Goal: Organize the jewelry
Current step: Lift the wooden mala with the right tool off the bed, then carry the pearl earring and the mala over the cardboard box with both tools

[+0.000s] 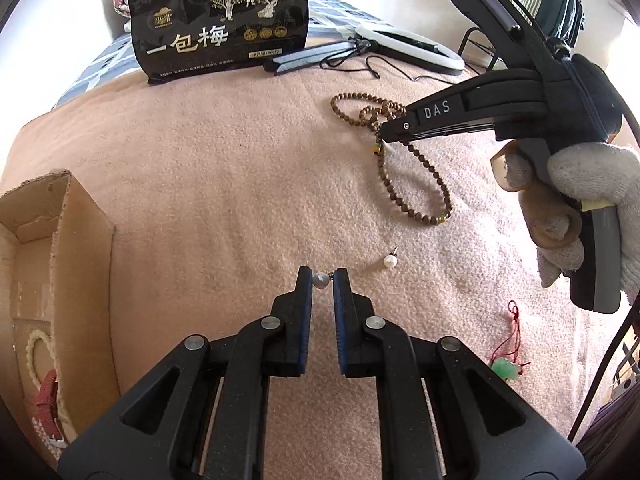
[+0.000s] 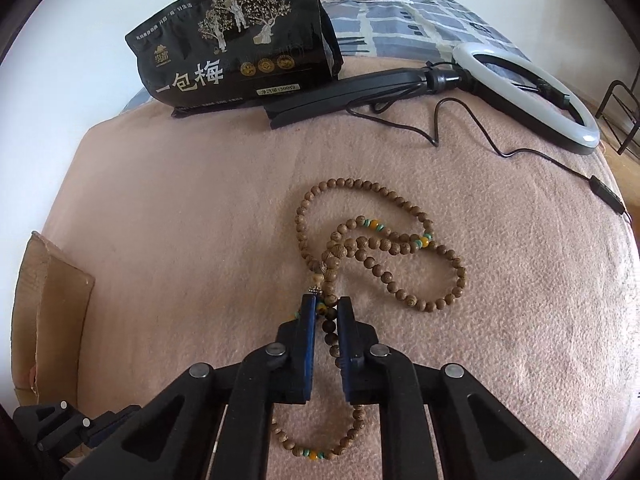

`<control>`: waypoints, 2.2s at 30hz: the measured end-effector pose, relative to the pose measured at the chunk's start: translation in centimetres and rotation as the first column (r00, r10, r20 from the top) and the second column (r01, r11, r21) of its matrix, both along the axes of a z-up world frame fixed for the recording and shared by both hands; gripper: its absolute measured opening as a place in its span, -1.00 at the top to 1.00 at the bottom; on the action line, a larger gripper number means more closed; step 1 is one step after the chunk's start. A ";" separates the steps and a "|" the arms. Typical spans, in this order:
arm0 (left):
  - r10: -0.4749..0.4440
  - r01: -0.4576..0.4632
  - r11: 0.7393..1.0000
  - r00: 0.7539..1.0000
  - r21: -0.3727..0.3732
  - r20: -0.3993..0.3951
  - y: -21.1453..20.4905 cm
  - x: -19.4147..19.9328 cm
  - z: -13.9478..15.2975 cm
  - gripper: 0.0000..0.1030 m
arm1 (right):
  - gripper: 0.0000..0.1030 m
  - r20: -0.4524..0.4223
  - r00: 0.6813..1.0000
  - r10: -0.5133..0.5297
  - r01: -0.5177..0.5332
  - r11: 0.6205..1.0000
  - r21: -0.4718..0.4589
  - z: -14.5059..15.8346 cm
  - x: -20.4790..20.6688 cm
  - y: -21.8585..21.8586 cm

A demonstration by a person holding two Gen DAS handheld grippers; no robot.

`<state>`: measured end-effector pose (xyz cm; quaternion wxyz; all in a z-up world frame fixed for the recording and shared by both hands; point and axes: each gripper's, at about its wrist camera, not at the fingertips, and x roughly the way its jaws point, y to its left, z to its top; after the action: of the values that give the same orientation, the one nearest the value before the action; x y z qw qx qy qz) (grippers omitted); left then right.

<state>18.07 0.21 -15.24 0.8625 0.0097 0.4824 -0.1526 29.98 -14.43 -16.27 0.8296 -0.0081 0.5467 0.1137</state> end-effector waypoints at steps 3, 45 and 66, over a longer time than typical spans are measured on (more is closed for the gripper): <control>-0.002 0.002 1.000 1.000 -0.013 0.018 0.1 -0.6 0.9 0.83 | 0.85 0.018 1.000 -0.004 0.004 1.000 0.007 1.2 -0.5 -0.4; 0.163 -0.118 0.979 0.945 -0.168 0.283 10.3 -11.6 15.6 0.83 | 0.85 0.349 0.935 0.071 -0.088 0.996 0.032 20.0 -15.7 -0.1; 0.305 -0.268 0.948 0.921 -0.171 0.244 18.9 -14.2 13.5 0.83 | 0.85 0.431 0.876 0.216 -0.261 0.964 0.048 25.8 -17.7 9.1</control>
<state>3.91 19.15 -1.71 0.9313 -0.0984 0.3465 -0.0538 12.29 -5.33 9.52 0.9068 -0.0567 0.3424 0.2392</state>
